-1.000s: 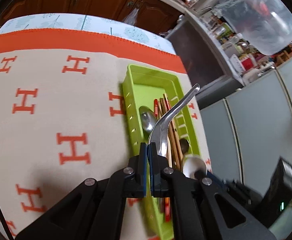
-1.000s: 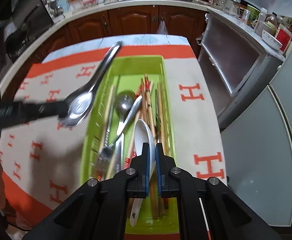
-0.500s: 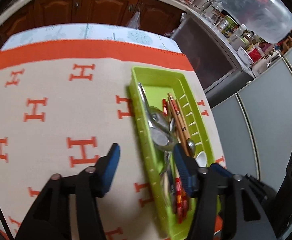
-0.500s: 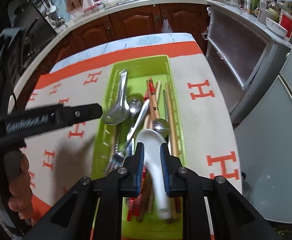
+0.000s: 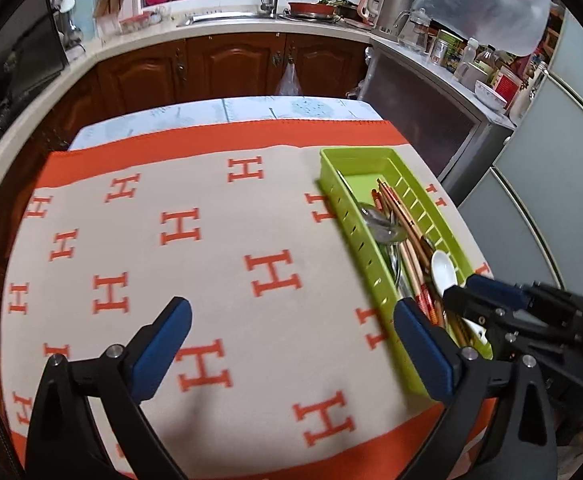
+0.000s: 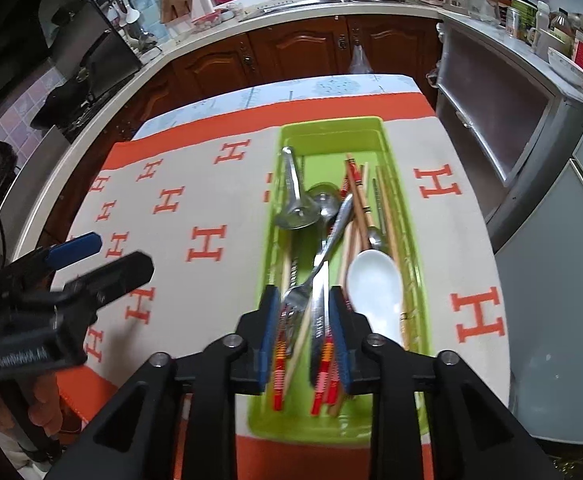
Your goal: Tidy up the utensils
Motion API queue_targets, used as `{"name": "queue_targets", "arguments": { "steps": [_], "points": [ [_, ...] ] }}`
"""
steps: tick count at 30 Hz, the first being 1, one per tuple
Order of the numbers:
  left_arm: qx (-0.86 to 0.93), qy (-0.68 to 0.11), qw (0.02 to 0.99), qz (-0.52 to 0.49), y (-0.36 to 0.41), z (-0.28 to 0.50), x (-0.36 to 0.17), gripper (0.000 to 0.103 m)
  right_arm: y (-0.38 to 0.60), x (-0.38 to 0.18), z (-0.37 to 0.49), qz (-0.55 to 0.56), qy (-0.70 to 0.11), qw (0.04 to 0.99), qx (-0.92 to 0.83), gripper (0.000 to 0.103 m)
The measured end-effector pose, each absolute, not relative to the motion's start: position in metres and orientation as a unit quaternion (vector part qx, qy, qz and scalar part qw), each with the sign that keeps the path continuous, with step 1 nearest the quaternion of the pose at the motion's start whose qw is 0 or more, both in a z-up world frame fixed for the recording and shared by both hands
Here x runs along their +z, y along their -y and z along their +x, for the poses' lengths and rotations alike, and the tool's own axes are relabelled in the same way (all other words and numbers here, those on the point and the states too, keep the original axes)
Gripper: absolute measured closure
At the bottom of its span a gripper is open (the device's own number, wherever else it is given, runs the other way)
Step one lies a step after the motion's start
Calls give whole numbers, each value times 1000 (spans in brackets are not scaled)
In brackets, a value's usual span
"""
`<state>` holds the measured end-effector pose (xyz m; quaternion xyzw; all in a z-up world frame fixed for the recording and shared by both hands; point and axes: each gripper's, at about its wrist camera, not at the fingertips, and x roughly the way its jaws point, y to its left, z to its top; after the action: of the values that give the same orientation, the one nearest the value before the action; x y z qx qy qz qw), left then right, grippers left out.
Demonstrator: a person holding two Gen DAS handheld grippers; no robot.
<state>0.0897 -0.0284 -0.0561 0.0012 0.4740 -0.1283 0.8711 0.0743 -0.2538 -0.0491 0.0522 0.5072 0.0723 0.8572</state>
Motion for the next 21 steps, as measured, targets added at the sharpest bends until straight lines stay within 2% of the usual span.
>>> {"name": "queue_targets", "arguments": {
  "steps": [1,12,16,21],
  "points": [
    [-125,-472,873,4,26,85,-54,1,250,-46,70,52,-504,859,73,65],
    [-96,-448,889,-4,5,56,-29,1,232,-10,43,67,-486,867,87,62],
    [-80,-442,893,-8,0,48,-19,1,227,9,31,69,-470,876,84,53],
    [-59,-439,896,-21,-7,36,-3,1,219,34,14,75,-453,883,96,51]
  ]
}}
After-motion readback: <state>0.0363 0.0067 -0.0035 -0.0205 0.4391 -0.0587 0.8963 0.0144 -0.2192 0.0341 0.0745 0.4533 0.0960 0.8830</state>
